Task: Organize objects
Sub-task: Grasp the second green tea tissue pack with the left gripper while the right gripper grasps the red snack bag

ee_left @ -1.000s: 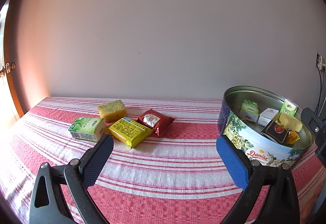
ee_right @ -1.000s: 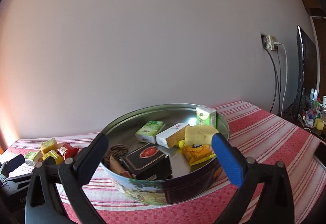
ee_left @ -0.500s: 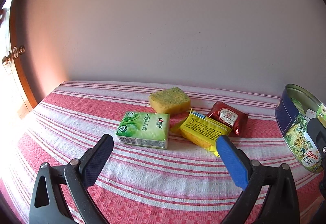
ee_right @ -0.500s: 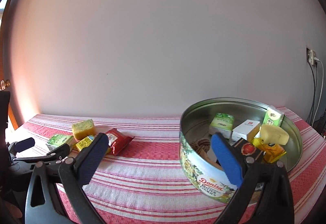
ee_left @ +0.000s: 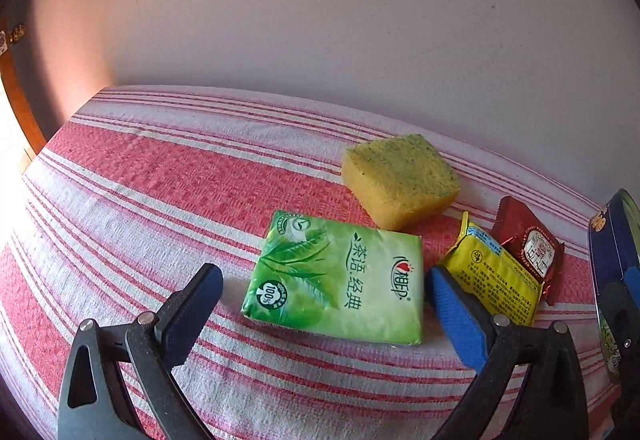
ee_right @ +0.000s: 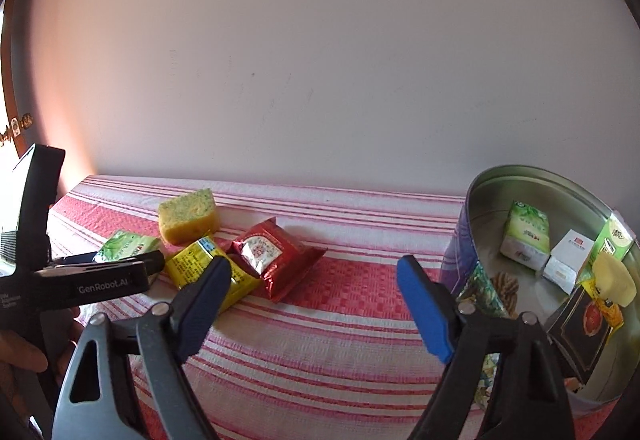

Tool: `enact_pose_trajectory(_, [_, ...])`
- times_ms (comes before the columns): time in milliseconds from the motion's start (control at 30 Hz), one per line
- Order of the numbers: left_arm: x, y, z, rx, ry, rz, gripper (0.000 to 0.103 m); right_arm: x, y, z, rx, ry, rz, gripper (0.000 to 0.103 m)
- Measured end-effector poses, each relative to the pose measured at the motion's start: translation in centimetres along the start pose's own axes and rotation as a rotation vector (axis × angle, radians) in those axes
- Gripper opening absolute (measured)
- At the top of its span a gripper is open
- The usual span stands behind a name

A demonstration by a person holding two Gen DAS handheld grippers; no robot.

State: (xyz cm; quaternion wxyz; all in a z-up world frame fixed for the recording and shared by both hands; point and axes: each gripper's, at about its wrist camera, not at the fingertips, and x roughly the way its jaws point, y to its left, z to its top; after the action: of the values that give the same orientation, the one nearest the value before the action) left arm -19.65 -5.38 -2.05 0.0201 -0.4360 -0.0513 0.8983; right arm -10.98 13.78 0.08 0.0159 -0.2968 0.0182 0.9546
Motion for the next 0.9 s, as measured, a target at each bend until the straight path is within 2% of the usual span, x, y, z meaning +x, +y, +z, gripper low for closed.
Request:
enact_pose_trajectory(133, [-0.2,-0.4,-0.1,0.020,0.010,0.030,0.102,2.3,-0.2,0.8,0.009,0.059,0.023,0.086])
enact_pose_trajectory(233, [-0.1,-1.4,-0.3,0.071,0.031,0.086,0.102,4.0,-0.1,1.2,0.002,0.109,0.030,0.086])
enact_pose_trajectory(400, [-0.6,-1.2,-0.3,0.064,0.032,0.077,0.102,6.6,-0.3,1.7,-0.001,0.204,0.070,0.076])
enact_pose_trajectory(500, [-0.8,-1.2,-0.4,0.064,0.032,0.073,0.102,8.0,0.0,1.8,-0.012,0.257,0.125,0.075])
enact_pose_trajectory(600, [-1.1,-1.3,-0.4,0.053,0.024,0.057,0.102,9.0,0.8,2.0,-0.058,0.288,0.143,0.074])
enact_pose_trajectory(633, [-1.4,-1.2,-0.4,0.045,0.018,0.052,0.100,9.3,1.0,2.0,-0.073,0.304,0.146,0.076])
enact_pose_trajectory(700, [-2.1,-1.0,-0.4,0.037,-0.003,0.053,0.085,9.4,1.6,2.0,-0.109,0.306,0.131,0.076])
enact_pose_trajectory(733, [-2.5,-0.9,-0.4,0.037,-0.016,0.053,0.073,9.2,1.7,1.9,-0.120,0.304,0.126,0.071])
enact_pose_trajectory(767, [-2.7,-0.8,-0.4,0.033,-0.016,0.038,0.073,9.0,1.9,1.9,-0.130,0.300,0.124,0.062])
enact_pose_trajectory(900, [-3.4,-1.6,-0.7,0.034,-0.020,0.013,0.073,7.9,1.6,1.6,-0.129,0.287,0.133,0.051])
